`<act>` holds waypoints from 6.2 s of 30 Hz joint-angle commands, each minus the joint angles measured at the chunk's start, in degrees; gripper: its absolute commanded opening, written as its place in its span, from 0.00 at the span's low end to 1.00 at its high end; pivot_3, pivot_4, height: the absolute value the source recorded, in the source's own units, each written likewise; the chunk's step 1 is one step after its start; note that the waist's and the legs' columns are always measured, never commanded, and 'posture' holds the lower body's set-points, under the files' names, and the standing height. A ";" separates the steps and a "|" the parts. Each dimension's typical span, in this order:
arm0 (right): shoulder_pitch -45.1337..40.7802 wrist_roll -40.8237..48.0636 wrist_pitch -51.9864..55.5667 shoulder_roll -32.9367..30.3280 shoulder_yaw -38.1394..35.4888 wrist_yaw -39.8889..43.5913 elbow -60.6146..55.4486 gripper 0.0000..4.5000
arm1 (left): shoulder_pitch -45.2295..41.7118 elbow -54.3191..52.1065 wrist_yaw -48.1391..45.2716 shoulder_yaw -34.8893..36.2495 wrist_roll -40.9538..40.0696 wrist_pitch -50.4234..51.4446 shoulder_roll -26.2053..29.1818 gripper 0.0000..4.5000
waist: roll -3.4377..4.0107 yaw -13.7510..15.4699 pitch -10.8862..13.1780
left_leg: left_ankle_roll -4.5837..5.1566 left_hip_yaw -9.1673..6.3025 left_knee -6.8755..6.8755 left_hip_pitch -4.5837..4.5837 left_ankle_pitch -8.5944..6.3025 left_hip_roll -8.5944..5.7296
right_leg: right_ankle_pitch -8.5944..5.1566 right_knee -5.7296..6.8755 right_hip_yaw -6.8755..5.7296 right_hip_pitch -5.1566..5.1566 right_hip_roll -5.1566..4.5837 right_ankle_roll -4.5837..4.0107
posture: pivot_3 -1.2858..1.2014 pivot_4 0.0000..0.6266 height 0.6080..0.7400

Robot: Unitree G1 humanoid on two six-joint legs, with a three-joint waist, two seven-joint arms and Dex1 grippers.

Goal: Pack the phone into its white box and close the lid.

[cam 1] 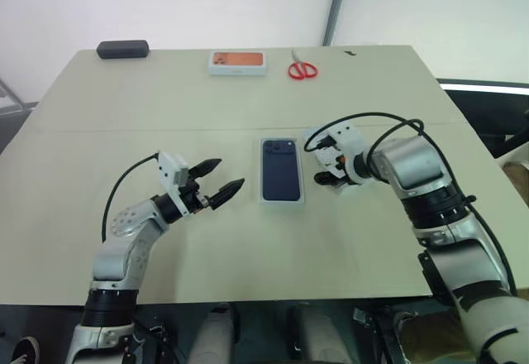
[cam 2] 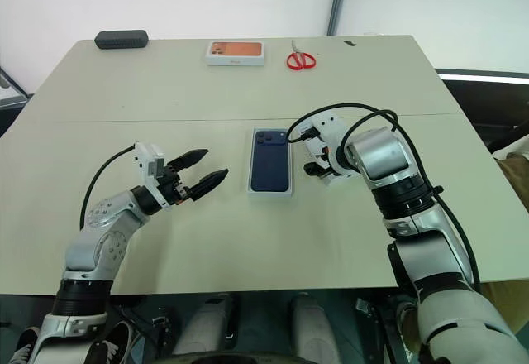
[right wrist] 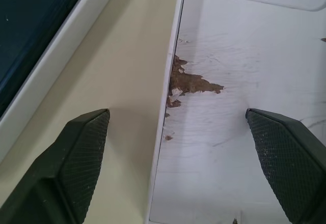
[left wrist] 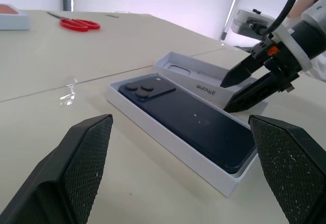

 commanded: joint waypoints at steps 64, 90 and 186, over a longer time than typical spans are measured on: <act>5.17 44.54 7.13 46.25 -45.48 -21.59 -4.62 0.00 | -1.63 -4.06 5.19 6.42 -5.40 3.64 4.01 0.02 | 0.19 -1.41 0.09 | 0.01 0.04 -0.06 0.00 0.00 0.06 | -0.01 0.29 0.08 -0.20 0.07 -0.01 | 0.52 0.24 1.00; 12.13 50.24 -0.48 42.66 -33.72 -25.54 2.68 0.00 | -1.01 -4.32 7.57 4.64 -3.25 2.23 1.71 0.02 | 0.18 -1.39 0.08 | 0.01 0.05 -0.05 0.01 0.00 0.05 | -0.01 0.27 0.10 -0.16 0.08 -0.01 | 0.52 0.24 1.00; 18.39 -10.09 -56.95 2.02 -2.14 -0.70 -6.76 0.01 | -13.30 8.84 13.53 -6.30 9.19 10.67 -12.05 0.00 | 0.20 -0.98 0.11 | 0.00 0.00 -0.03 0.02 0.01 -0.03 | -0.01 0.10 0.06 -0.04 0.06 0.03 | 0.52 0.24 1.00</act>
